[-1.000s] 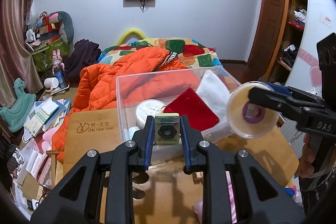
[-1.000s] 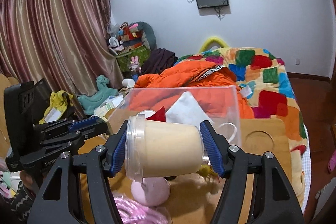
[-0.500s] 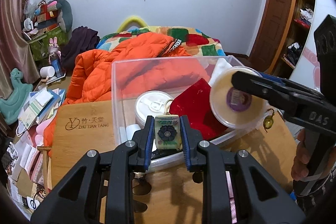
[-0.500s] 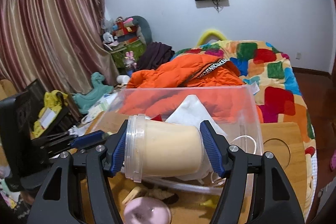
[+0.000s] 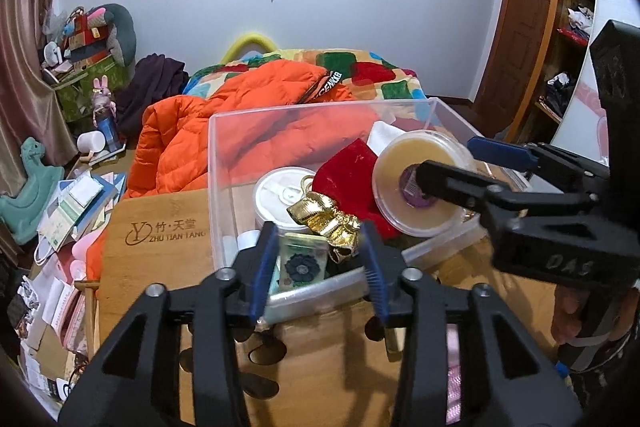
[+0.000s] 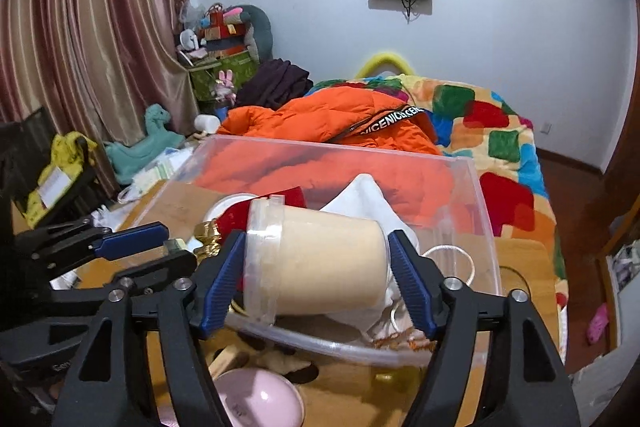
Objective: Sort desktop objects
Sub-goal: 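Release the cream jar into the bin with the right tool while the left tool releases the green box, then grasp the yellow gourd ornament at the bin rim with the right tool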
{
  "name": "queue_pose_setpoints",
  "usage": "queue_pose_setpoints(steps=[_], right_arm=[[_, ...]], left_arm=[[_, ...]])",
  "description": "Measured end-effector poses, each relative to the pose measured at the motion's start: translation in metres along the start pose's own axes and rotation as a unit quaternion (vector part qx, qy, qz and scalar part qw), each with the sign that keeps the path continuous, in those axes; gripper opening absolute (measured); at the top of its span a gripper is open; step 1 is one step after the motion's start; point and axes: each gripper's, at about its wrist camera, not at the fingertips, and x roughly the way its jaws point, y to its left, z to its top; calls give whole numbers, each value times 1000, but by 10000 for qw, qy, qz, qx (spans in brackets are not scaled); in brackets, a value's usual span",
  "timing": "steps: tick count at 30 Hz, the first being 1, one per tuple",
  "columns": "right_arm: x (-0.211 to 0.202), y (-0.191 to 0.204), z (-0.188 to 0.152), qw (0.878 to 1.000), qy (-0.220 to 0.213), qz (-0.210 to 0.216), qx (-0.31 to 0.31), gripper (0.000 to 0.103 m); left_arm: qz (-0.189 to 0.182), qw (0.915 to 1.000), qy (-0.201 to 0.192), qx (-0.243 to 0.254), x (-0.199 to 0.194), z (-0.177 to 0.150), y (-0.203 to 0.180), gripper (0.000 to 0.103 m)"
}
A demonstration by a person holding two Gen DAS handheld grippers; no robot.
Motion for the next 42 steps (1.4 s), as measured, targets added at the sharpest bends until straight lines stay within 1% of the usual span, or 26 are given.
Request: queue_pose_setpoints(steps=[1,3,5,8,10,11,12,13,15,17,21,23,25,28,30,32,34,36,37,40,42], right_arm=[[-4,-2,-1,10000,-34,31,51,74],[-12,-4,-1,9999,-92,72,126,74],[-20,-5,-1,9998,-135,59,152,74],[-34,-4,-4,9997,-189,-21,130,75],[-42,-4,-6,9997,-216,-60,100,77],[-47,-3,-9,9996,-231,-121,74,80],[-51,-2,-10,9995,-248,-178,51,85],[-55,0,-12,9993,-281,-237,24,87],[-66,3,-17,9987,-361,-347,-42,87],[-75,8,-22,9982,-407,-428,-111,87],[-85,14,-31,9978,-432,-479,-158,91],[-88,17,-36,9977,-441,-490,-153,92],[-90,18,-42,9979,-441,-441,-161,92],[-87,21,-52,9988,-327,-342,-128,92],[-80,21,-58,9993,-181,-329,-95,92],[-71,20,-66,9994,-14,-342,-69,92],[-66,19,-72,9994,22,-356,-29,92],[-62,16,-79,9993,67,-362,28,92],[-60,14,-82,9992,60,-375,80,92],[-55,5,-88,9987,92,-466,181,91],[-52,-1,-91,9981,145,-569,204,91]], left_arm=[[-5,10000,-22,10,-2,-1,-1,47],[17,10000,-54,31,-5,-2,-4,53],[25,10000,-80,39,-8,-3,-5,56],[34,9999,-129,42,-16,-4,-8,57],[40,9998,-190,7,-24,-4,-8,62],[47,9997,-228,-14,-28,-5,-7,67],[71,9996,-281,-43,-33,-5,-6,72],[117,9993,-342,-83,-40,-5,-3,75],[179,9989,-397,-158,-48,-6,1,86],[226,9984,-448,-256,-57,-8,8,92],[309,9977,-442,-405,-69,-15,24,93],[294,9978,-405,-444,-71,-20,30,94],[202,9981,-299,-496,-69,-29,37,94],[63,9985,-110,-527,-61,-44,45,94],[81,9989,55,-460,-53,-52,48,94],[54,9990,103,-423,-47,-59,51,94],[102,9994,174,-285,-40,-64,53,94],[273,9991,307,-133,-31,-64,52,94],[289,9989,356,-117,-27,-64,52,94],[181,9988,444,-80,-16,-65,48,94],[199,9988,439,-20,-12,-66,44,93]])
